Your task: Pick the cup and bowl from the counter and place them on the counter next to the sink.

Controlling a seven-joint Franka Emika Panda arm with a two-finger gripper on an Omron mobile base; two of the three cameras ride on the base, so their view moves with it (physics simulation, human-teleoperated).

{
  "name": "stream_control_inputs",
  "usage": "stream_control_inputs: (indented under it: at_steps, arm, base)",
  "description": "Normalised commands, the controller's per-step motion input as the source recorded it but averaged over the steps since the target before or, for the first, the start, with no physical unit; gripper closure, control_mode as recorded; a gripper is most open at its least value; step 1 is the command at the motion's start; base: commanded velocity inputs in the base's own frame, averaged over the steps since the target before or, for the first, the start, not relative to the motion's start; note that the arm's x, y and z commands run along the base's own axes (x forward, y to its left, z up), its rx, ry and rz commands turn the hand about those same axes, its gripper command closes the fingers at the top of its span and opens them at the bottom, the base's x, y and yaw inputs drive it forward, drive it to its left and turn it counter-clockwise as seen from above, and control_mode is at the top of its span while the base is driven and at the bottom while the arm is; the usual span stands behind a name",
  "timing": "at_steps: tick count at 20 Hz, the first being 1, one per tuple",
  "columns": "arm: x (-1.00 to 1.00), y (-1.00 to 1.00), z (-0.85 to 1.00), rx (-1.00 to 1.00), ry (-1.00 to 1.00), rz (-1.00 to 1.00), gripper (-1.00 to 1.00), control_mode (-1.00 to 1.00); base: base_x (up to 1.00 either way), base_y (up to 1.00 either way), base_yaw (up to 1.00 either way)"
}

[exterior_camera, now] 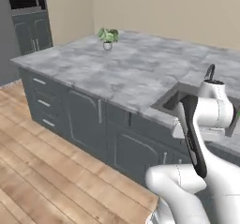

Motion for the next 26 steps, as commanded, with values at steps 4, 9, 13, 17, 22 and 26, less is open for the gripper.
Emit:
stream_control_inputs:
  at_steps: [4,9,13,17,22,26]
  arm:
    - [0.0,0.0,0.0,0.0,0.0,0.0,-1.0,1.0]
    - [0.0,0.0,0.0,0.0,0.0,0.0,-1.0,1.0]
    - [0.0,0.0,0.0,0.0,0.0,0.0,-1.0,1.0]
    - [0.0,0.0,0.0,0.0,0.0,0.0,-1.0,1.0]
    - [0.0,0.0,0.0,0.0,0.0,0.0,-1.0,1.0]
    - [0.0,0.0,0.0,0.0,0.0,0.0,-1.0,1.0]
  base:
    - [0.0,0.0,1.0]
    - [0.0,0.0,1.0]
    - [0.11,0.0,1.0]
    - [0.44,0.0,0.98]
    - [1.0,-0.31,0.22]
    - [1.0,-0.53,0.02]
